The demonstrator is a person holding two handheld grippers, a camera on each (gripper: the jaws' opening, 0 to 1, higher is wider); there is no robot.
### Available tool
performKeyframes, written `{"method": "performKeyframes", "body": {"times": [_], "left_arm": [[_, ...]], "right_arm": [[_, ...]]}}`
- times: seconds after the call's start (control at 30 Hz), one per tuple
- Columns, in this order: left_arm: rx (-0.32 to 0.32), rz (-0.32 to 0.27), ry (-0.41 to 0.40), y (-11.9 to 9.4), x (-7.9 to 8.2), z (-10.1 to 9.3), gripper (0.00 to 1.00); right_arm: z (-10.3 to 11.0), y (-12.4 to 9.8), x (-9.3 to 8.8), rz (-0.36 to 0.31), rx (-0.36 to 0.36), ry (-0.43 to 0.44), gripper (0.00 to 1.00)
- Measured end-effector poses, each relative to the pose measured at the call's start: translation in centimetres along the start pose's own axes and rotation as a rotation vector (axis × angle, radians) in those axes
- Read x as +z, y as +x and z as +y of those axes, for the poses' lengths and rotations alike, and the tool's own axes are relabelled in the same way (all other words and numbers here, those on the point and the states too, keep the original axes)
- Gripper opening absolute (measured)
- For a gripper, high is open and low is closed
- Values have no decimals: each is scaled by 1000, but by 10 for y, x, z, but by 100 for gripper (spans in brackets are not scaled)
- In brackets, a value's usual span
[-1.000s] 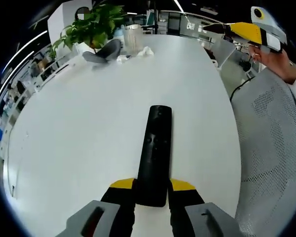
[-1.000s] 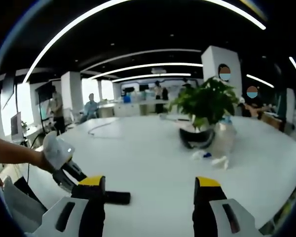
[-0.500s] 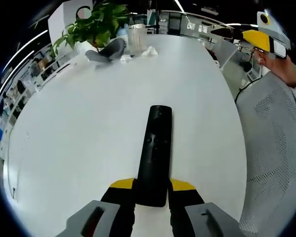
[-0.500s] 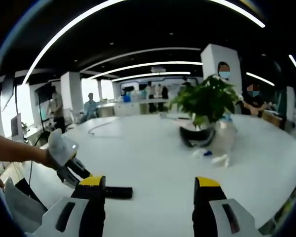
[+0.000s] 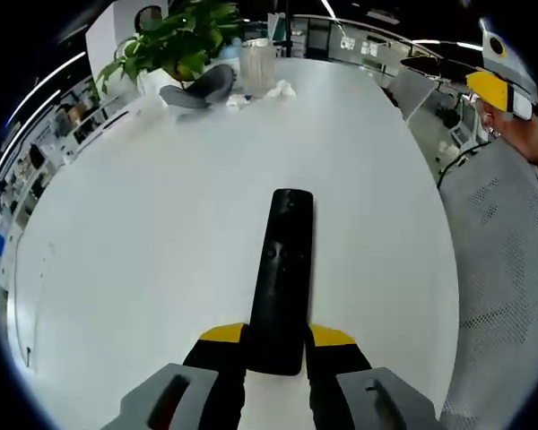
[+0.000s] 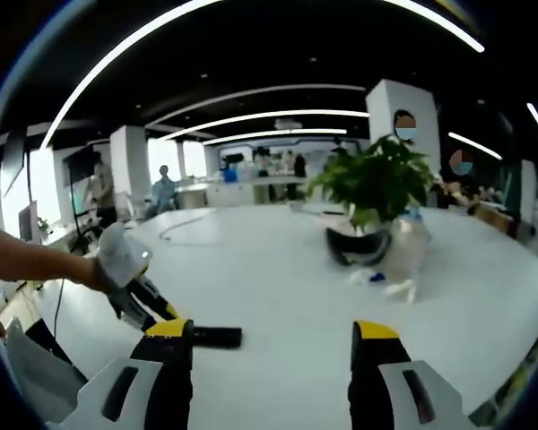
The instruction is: Press the specified remote control buttons in sequence, fully releasing each button before pressing the next.
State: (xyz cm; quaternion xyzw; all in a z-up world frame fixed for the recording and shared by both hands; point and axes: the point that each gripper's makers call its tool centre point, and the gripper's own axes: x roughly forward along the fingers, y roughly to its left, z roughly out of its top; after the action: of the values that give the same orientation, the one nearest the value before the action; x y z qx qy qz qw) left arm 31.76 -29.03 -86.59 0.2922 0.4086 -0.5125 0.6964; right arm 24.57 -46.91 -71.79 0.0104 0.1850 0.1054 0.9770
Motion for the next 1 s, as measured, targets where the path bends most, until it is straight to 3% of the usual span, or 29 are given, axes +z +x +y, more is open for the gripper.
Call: {"method": "performKeyframes", "body": {"times": [1.0], "left_arm": [[-8, 74, 21, 5, 11, 41, 25]], "right_arm": [[2, 2, -2, 14, 9, -12, 69]]}}
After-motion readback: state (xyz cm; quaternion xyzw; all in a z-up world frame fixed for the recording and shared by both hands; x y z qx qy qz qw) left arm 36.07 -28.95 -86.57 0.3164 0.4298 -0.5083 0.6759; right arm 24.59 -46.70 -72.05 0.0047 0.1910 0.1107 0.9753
